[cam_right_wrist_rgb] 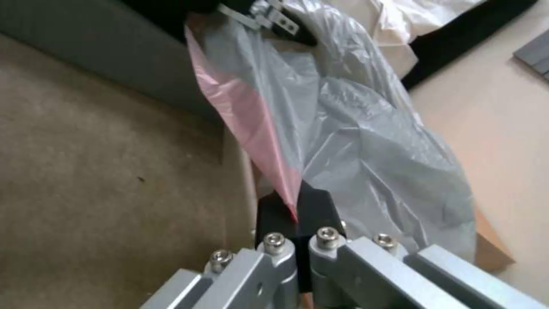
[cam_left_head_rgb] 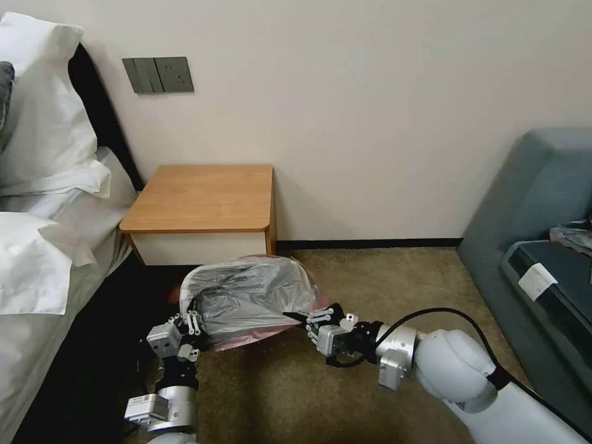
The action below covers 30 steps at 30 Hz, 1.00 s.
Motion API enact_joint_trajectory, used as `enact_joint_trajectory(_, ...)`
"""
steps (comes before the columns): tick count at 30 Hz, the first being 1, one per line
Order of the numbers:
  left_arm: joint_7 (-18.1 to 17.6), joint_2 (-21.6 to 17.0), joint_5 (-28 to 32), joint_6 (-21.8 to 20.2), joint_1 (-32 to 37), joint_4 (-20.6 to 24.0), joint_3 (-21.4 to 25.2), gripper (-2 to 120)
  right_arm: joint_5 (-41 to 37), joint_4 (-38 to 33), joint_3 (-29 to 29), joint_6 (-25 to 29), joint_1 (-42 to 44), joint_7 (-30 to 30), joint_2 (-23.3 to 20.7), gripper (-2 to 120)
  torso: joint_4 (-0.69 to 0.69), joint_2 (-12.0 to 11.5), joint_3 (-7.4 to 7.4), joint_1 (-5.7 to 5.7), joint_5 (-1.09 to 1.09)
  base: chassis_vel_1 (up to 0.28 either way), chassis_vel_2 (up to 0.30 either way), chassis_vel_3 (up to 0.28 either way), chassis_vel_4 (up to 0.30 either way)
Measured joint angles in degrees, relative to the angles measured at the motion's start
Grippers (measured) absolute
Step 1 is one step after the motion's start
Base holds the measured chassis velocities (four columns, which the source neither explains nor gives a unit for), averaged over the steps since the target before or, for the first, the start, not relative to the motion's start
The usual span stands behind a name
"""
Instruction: Pick up the garbage bag from the table and place it over the trash can.
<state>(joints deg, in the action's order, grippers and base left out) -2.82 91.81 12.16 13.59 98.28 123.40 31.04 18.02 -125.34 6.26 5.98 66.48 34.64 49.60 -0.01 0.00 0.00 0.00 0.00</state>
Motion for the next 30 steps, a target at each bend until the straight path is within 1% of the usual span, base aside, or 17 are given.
enact_joint_trajectory(12,-0.2,0.0,0.9,-0.3,0.1,0.6,0.0,7,-1.4,-0.9,1.0,1.4,3.5,2.2,-0.2,0,0.01,0.0,0.00,0.00,0.00,0.000,0.000,0.000,0.000)
enact_joint_trajectory(20,-1.2,-0.4,4.8,-2.0,0.7,2.2,-1.2,7,0.2,0.8,3.1,3.7,7.1,2.4,0.4,0,0.01,0.0,0.00,0.00,0.00,0.000,0.000,0.000,0.000)
enact_joint_trajectory(23,-2.0,-0.8,8.3,-3.4,1.3,3.2,-1.8,7,0.5,2.2,3.7,4.7,7.8,2.4,0.9,0,0.00,0.0,0.00,0.00,0.00,0.000,0.000,0.000,0.000)
enact_joint_trajectory(30,-2.4,-1.0,10.0,-4.3,1.9,4.0,-2.0,7,0.2,3.6,4.7,5.7,7.6,2.7,1.7,0,0.01,0.0,0.00,0.00,0.00,0.000,0.000,0.000,0.000)
